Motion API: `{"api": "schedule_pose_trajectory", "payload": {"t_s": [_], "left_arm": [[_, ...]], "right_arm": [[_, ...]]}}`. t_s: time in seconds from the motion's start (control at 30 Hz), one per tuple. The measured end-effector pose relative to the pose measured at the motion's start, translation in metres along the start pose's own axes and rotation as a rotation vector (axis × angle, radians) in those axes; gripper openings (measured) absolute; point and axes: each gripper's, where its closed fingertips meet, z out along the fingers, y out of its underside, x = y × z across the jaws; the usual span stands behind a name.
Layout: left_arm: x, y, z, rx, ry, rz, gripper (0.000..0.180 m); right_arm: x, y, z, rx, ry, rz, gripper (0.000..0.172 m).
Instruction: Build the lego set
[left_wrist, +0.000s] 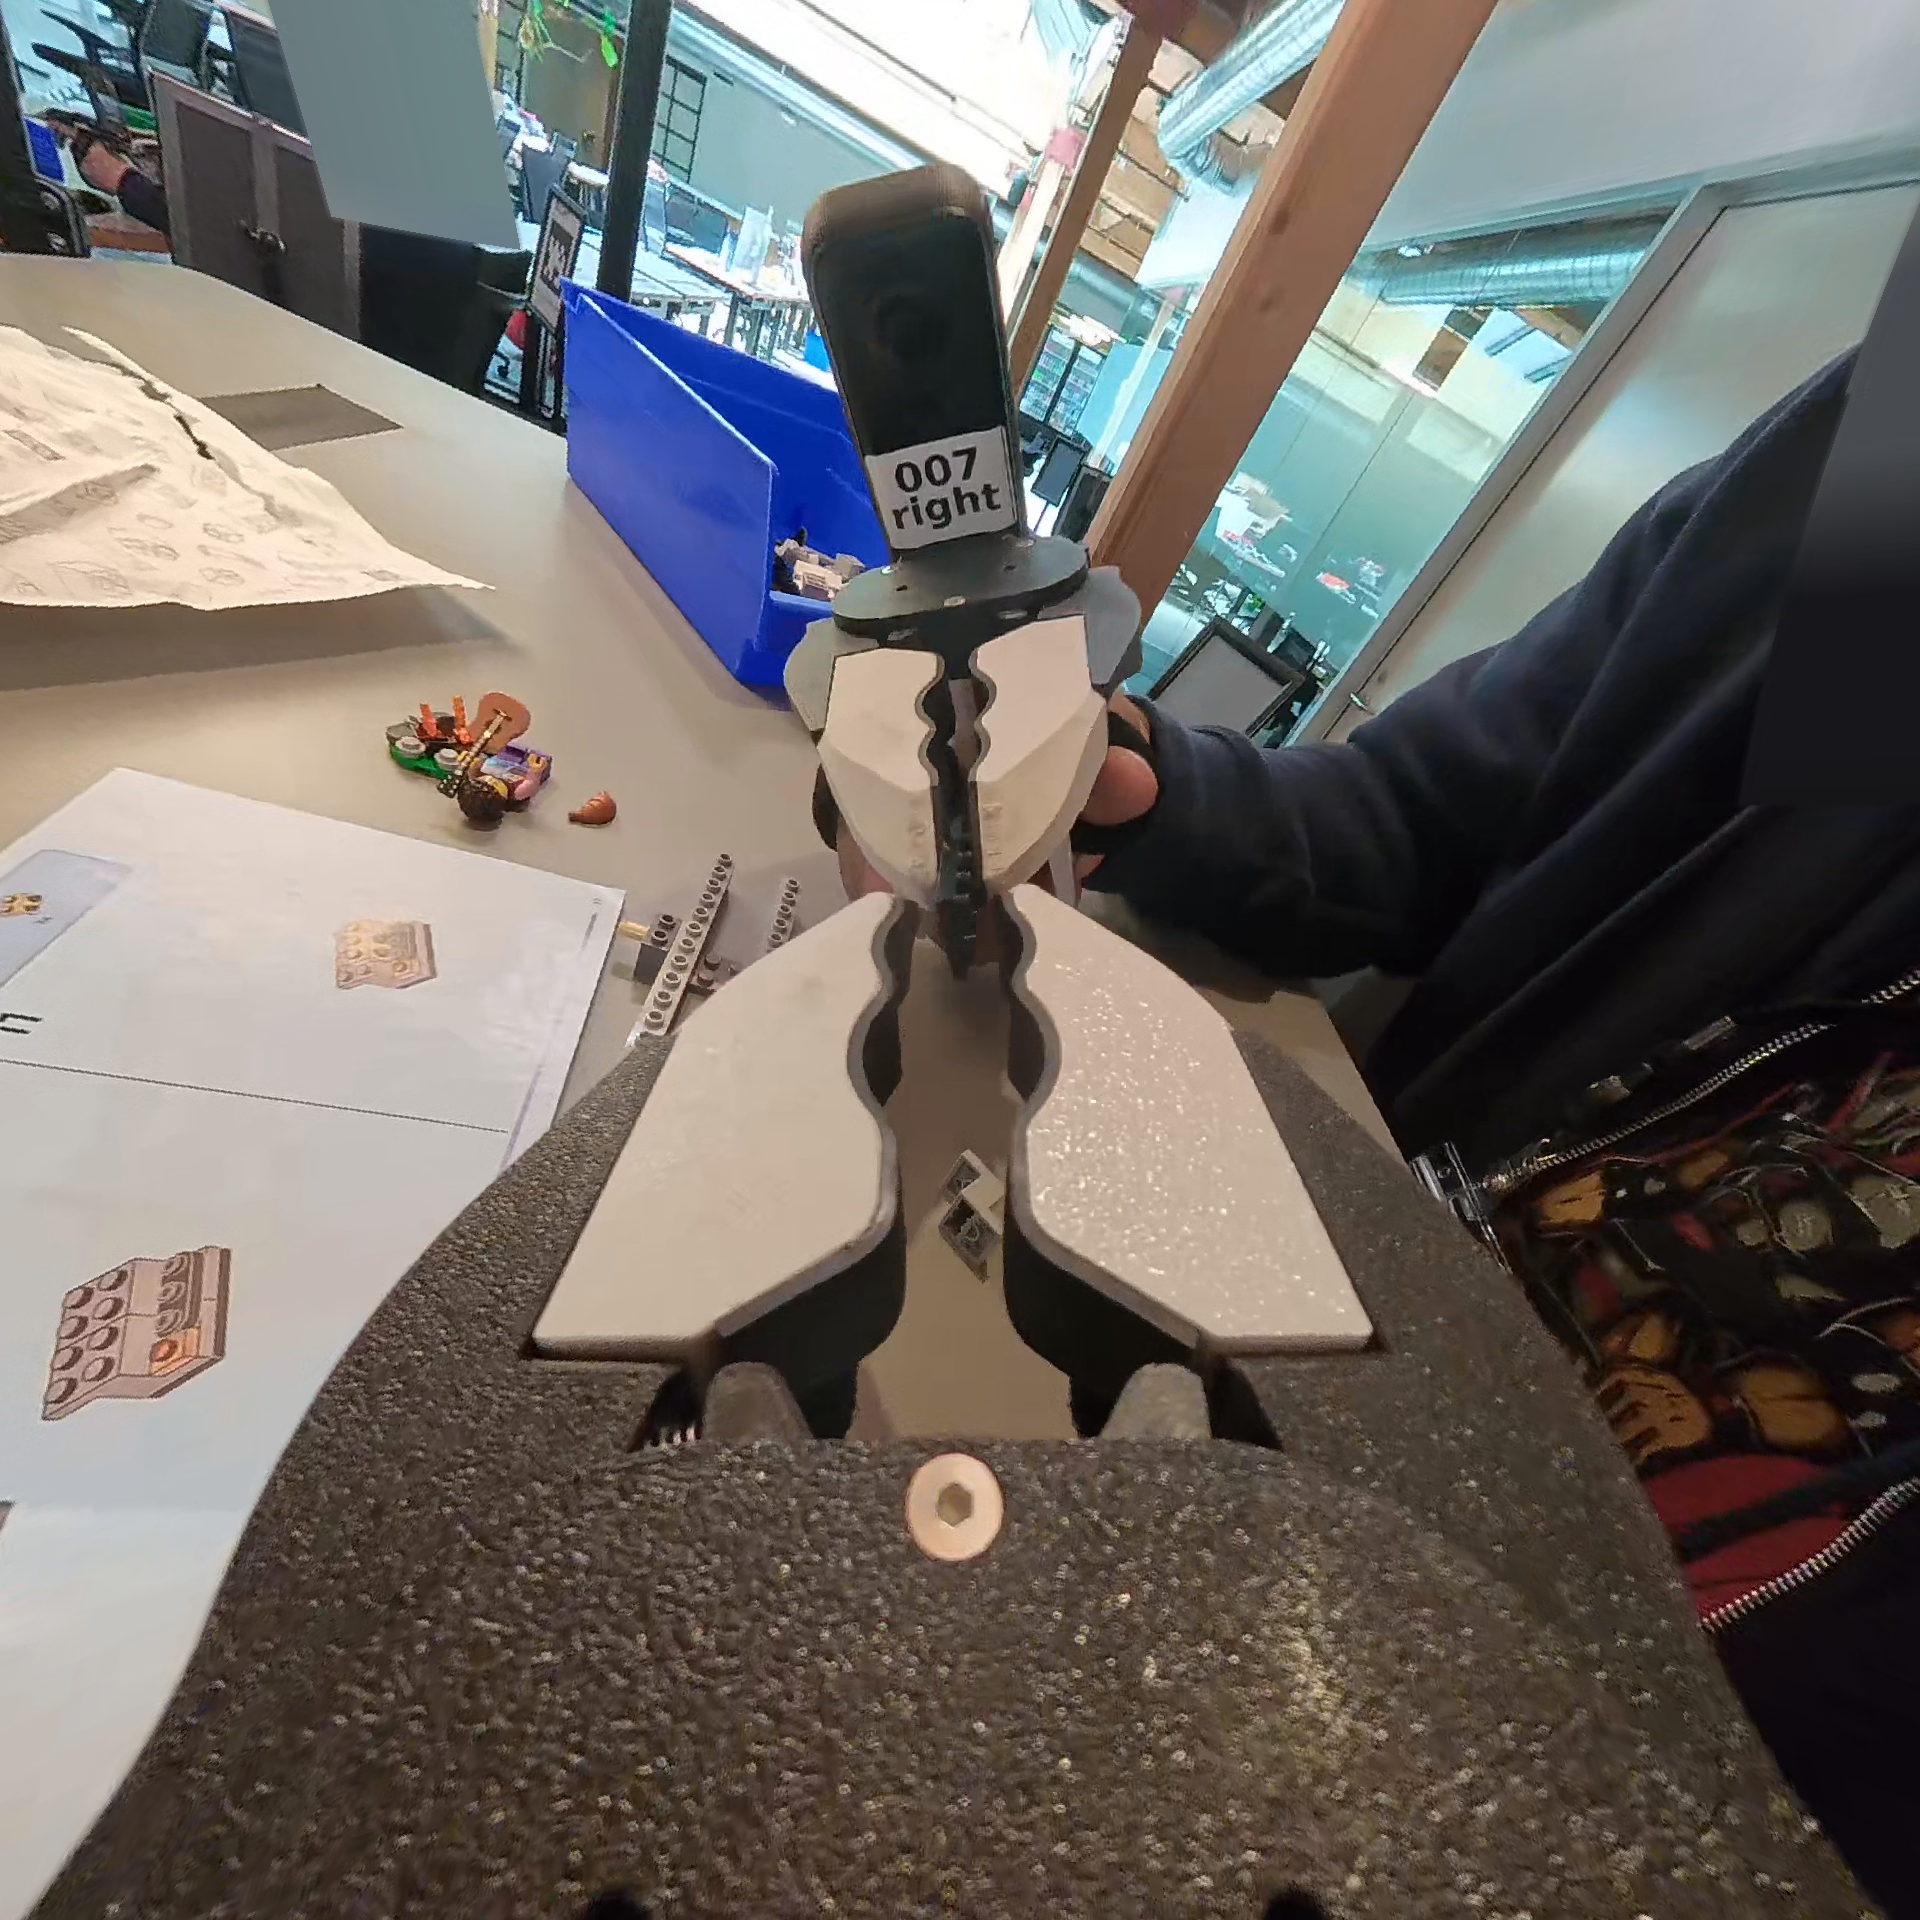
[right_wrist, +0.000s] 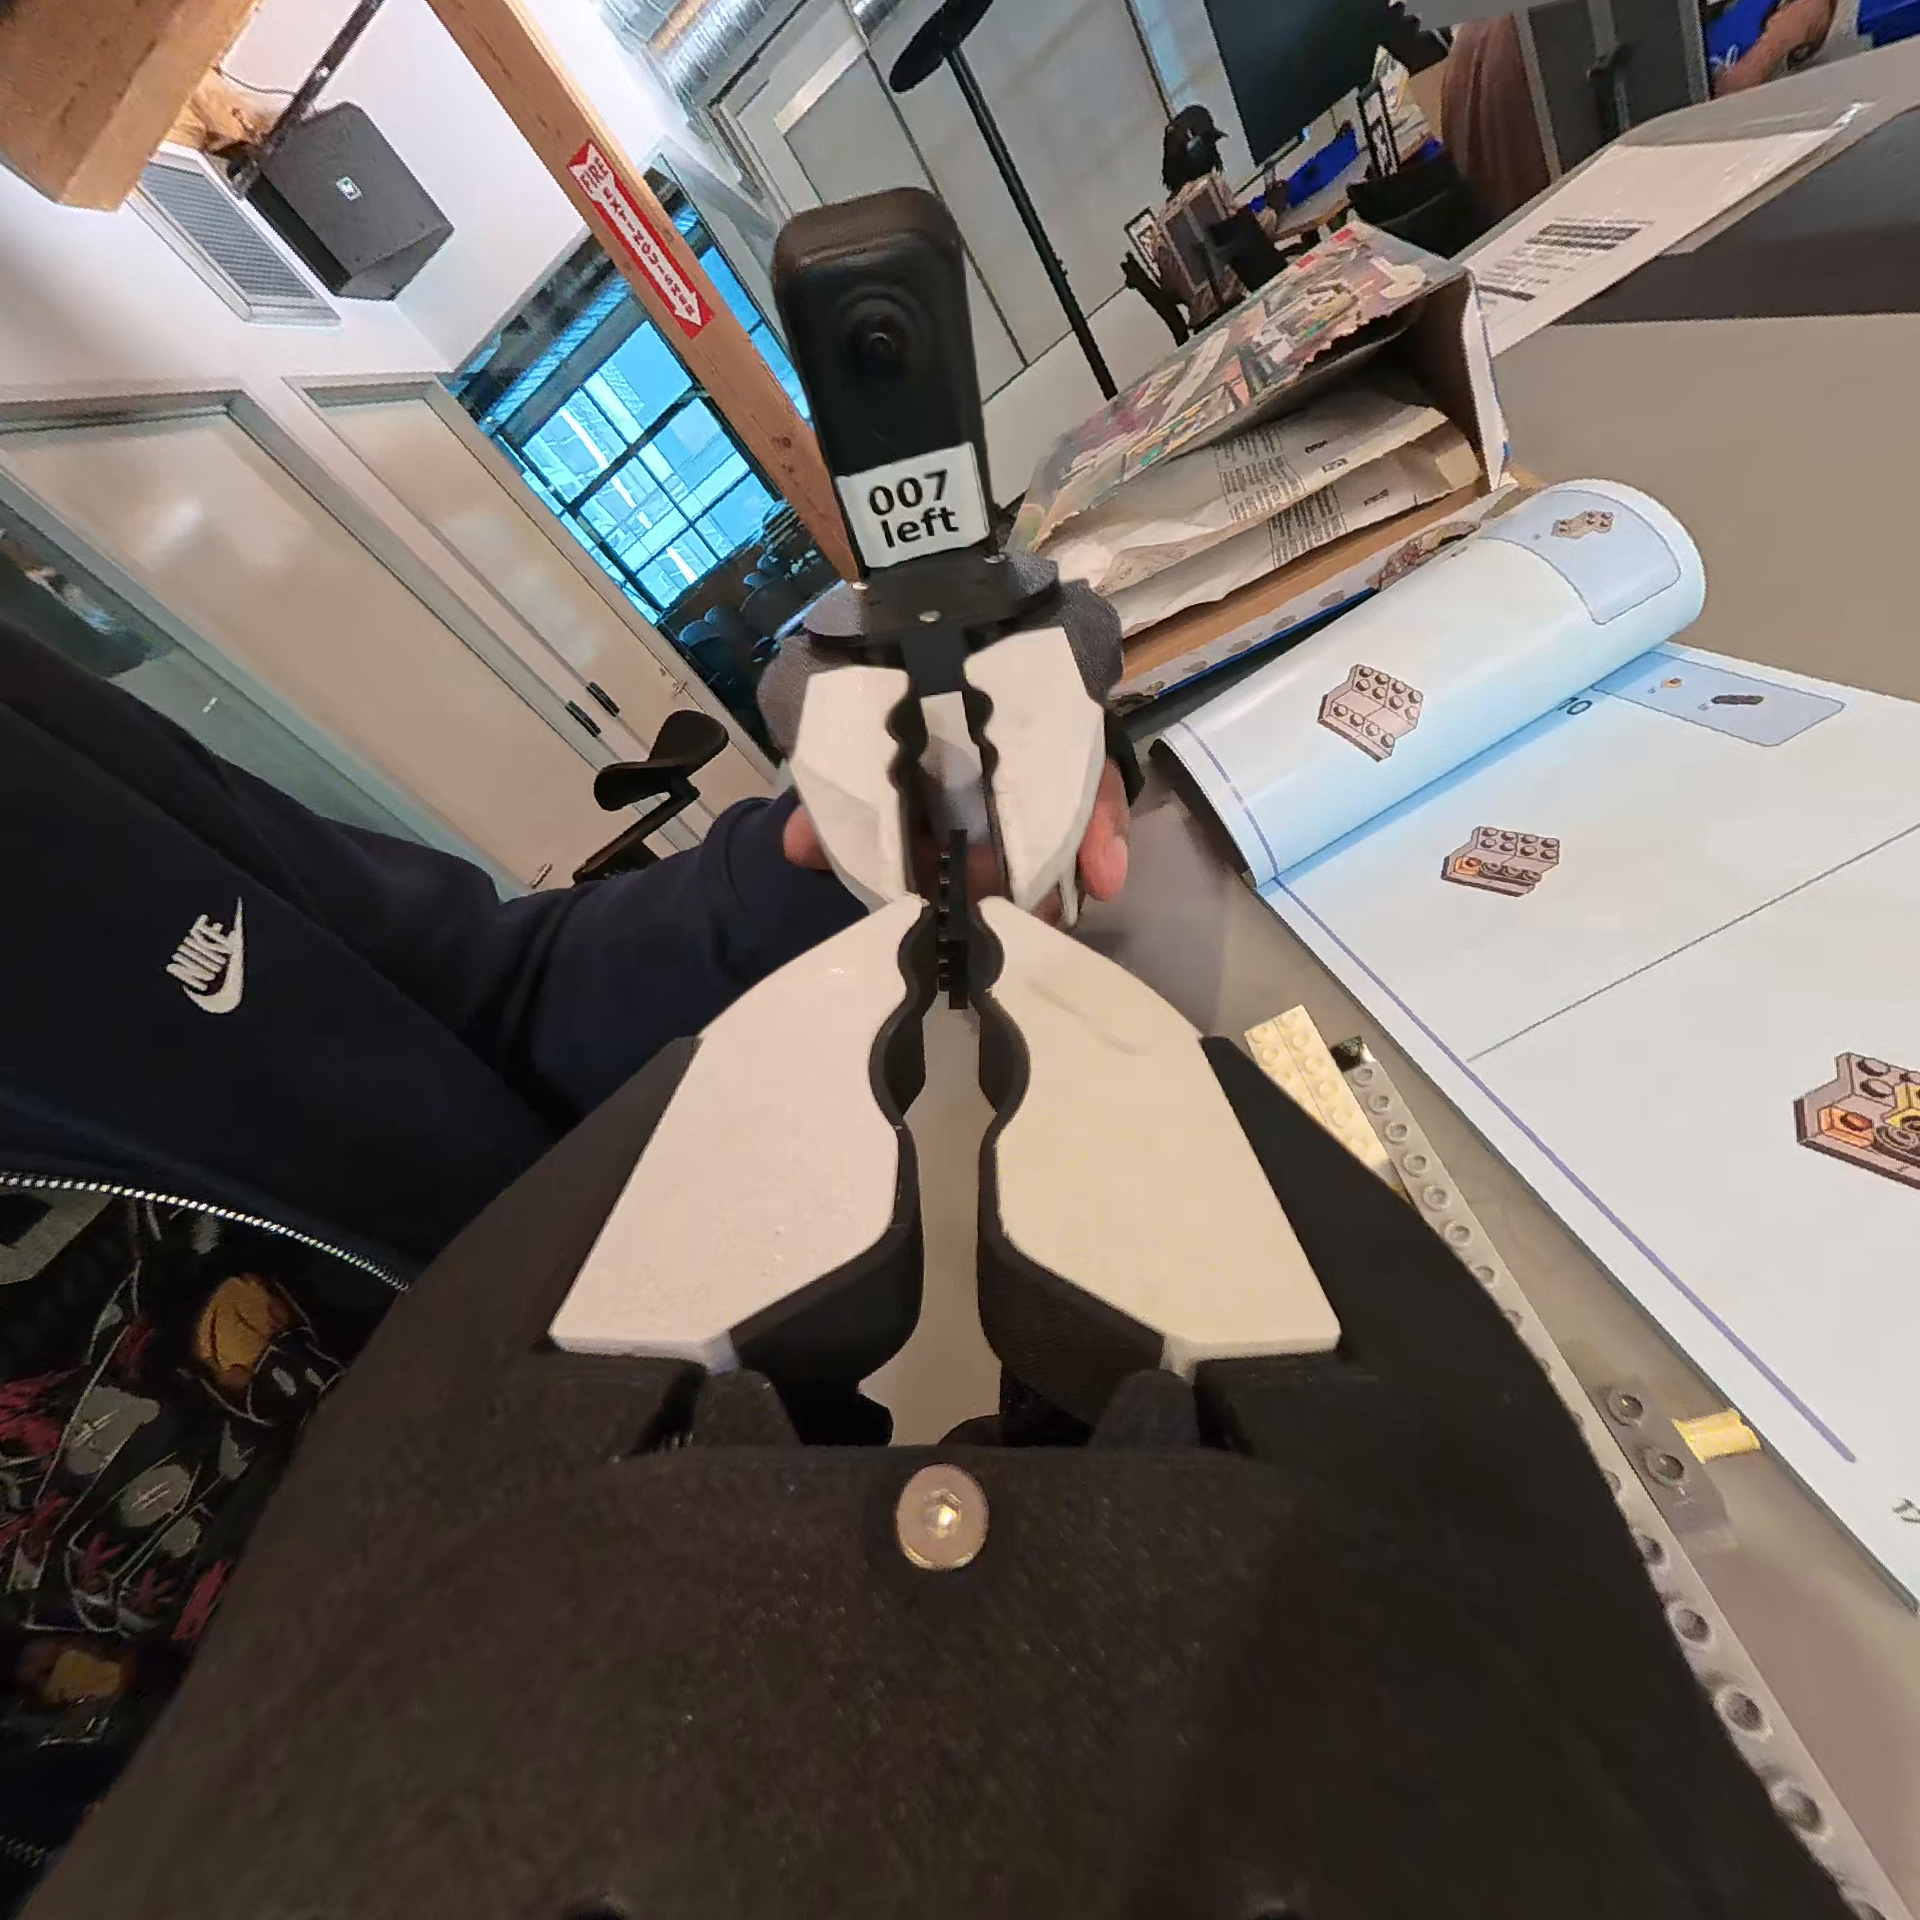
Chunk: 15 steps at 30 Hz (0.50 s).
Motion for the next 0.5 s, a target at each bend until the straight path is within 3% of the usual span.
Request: {"api": "schedule_pose_trajectory", "payload": {"t_s": [0.2,0.3,0.4,0.5], "left_arm": [[0.000,0.001,0.001,-0.010,0.009,0.002,0.005],[-0.005,0.001,-0.004,-0.021,-0.032,0.016,0.005],[-0.009,0.007,-0.012,-0.083,-0.067,0.025,0.004],[-0.010,0.032,-0.018,-0.250,-0.090,0.013,0.004]], "right_arm": [[0.002,0.002,-0.001,-0.024,0.027,-0.025,0.006],[0.002,0.009,-0.009,-0.109,0.077,-0.119,0.027],[-0.001,0.040,-0.017,-0.323,0.101,-0.304,0.035],[0.010,0.085,-0.021,-0.590,0.158,-0.499,0.043]]}}
